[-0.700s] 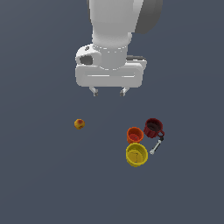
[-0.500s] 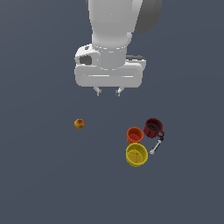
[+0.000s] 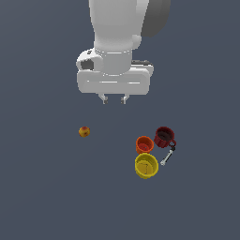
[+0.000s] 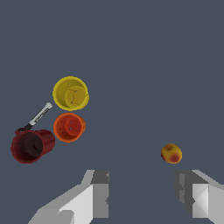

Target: Pick up a designated object from a clutter of objects.

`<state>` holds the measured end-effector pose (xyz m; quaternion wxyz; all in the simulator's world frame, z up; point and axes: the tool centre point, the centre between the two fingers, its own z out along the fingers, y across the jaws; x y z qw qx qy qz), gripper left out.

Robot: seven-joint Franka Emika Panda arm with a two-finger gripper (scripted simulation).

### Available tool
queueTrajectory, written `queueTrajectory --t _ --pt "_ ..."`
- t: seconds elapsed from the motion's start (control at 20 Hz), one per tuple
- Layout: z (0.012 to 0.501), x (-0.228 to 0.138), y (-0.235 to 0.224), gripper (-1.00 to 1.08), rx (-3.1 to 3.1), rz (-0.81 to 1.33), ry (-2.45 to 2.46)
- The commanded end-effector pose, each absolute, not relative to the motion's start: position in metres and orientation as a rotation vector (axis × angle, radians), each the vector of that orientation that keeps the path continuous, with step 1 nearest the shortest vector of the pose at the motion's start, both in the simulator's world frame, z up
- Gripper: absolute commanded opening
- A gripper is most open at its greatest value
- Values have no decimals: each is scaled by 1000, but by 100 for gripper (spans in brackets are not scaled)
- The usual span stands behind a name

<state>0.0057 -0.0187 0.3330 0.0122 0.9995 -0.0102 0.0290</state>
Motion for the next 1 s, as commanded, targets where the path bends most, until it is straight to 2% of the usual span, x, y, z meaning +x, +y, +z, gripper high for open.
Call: queueTrajectory --t 0.0,0.45,0.95 --pt "329 8 -15 28 3118 88 -48" --pt "295 25 10 28 3133 76 -194" --pt "225 49 61 28 3138 39 -493"
